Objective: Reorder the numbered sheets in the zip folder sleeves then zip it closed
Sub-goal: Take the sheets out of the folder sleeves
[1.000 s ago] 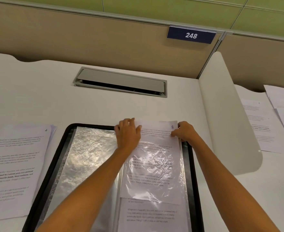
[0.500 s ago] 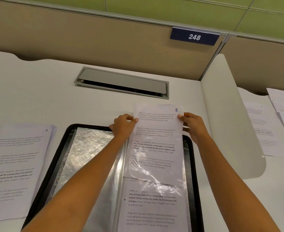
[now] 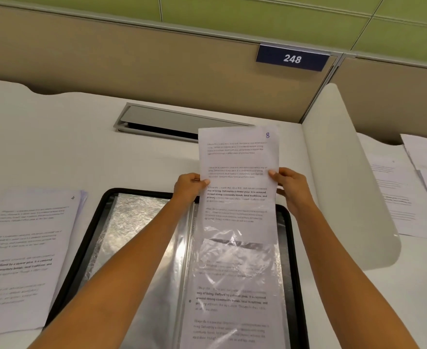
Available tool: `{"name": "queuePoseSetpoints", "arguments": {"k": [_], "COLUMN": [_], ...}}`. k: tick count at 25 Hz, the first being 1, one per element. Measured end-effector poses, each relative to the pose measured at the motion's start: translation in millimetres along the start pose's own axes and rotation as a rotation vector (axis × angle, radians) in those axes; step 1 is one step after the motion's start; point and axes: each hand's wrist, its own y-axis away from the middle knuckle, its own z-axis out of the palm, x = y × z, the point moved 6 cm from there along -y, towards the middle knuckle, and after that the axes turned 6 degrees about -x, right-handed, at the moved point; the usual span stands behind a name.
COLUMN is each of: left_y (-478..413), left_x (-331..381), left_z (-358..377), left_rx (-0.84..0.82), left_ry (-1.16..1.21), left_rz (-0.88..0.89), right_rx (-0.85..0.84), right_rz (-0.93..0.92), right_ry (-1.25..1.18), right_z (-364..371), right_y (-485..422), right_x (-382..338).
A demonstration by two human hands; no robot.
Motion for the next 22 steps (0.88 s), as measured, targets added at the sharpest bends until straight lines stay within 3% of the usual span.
{"name": "queuePoseSetpoints", "arguments": {"k": [13,22], "left_y": [37.1,72.6], "left_x": [81.4,79.2], "left_z": [-21.6,-71.3], "left_rx": [0.252,0.359], "left_ry": [0.169,0.203], "left_rz": [0.423,0.427], "right_rx": [0.031,-0.006], "right_rz": [-0.111,-0.204], "right_ry": [0.043,0.075], "right_z": [10.7,51.5], "right_y": [20.5,52.0], "right_x": [-39.4,-64.0]}}
